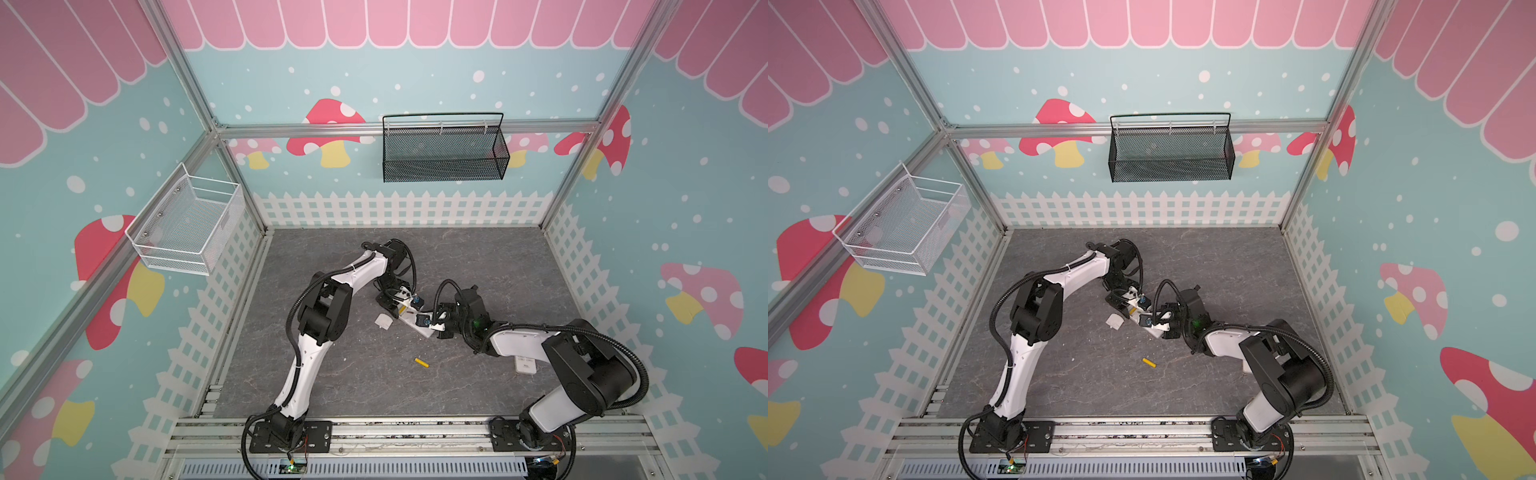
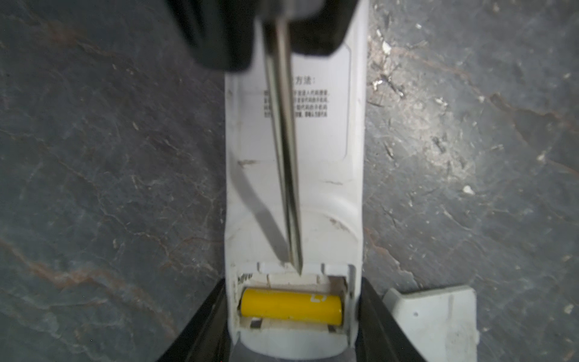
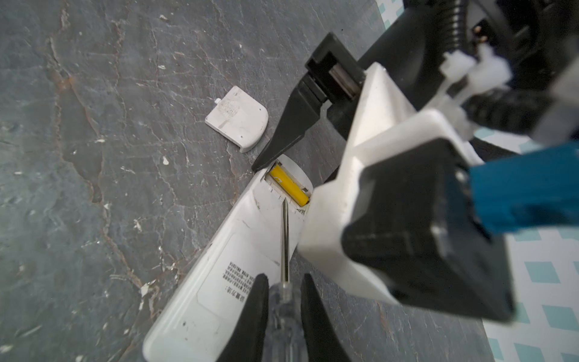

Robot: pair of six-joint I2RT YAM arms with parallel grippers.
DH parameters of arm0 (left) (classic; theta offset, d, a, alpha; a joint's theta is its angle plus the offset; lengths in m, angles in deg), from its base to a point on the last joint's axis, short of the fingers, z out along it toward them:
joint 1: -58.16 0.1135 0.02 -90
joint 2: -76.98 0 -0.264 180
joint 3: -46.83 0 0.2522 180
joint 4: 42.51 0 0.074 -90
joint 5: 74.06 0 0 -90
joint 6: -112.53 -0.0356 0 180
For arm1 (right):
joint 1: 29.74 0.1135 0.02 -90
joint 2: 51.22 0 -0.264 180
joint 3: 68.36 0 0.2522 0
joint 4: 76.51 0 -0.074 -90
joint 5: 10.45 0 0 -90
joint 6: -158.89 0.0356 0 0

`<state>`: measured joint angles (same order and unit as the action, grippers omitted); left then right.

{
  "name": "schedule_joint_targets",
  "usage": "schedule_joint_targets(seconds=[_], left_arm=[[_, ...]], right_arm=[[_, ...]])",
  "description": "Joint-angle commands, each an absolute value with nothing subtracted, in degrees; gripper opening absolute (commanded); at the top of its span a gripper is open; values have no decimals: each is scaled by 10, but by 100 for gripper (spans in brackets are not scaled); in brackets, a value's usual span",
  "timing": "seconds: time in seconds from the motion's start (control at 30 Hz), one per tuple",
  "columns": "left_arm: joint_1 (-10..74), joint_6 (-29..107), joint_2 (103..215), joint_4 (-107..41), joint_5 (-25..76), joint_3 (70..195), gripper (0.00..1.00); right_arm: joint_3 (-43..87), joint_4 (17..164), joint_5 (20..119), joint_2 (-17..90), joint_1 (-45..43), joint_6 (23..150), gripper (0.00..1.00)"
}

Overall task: Unload the batteries from the remote control
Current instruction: 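Pry the remaining yellow battery upward with the screwdriver in the right gripper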

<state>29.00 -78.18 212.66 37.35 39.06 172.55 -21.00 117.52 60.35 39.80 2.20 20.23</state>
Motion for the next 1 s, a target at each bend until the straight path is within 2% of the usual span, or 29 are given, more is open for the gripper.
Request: schedule_joint_targets(seconds=[0.0,0.23,0.47,0.6,0.77,0.97], left_arm=[[289,-803,2132,374,383,1704,46],[288,-801,2128,373,384,1703,46],[287,-817,2125,374,381,1703,46],[282,-823,2128,376,379,1708,46],[278,-817,2134,386,379,1720,46],[274,-816,2137,387,383,1723,46]], right_arm=[[-197,1191,635,420,40,133,0],[-185,1167,664,439,55,74,0],[-182,1136,708,443,73,-48,0],[-171,1127,693,451,80,-95,0],[-122,1043,653,468,84,-124,0],[-74,983,640,503,87,-110,0]])
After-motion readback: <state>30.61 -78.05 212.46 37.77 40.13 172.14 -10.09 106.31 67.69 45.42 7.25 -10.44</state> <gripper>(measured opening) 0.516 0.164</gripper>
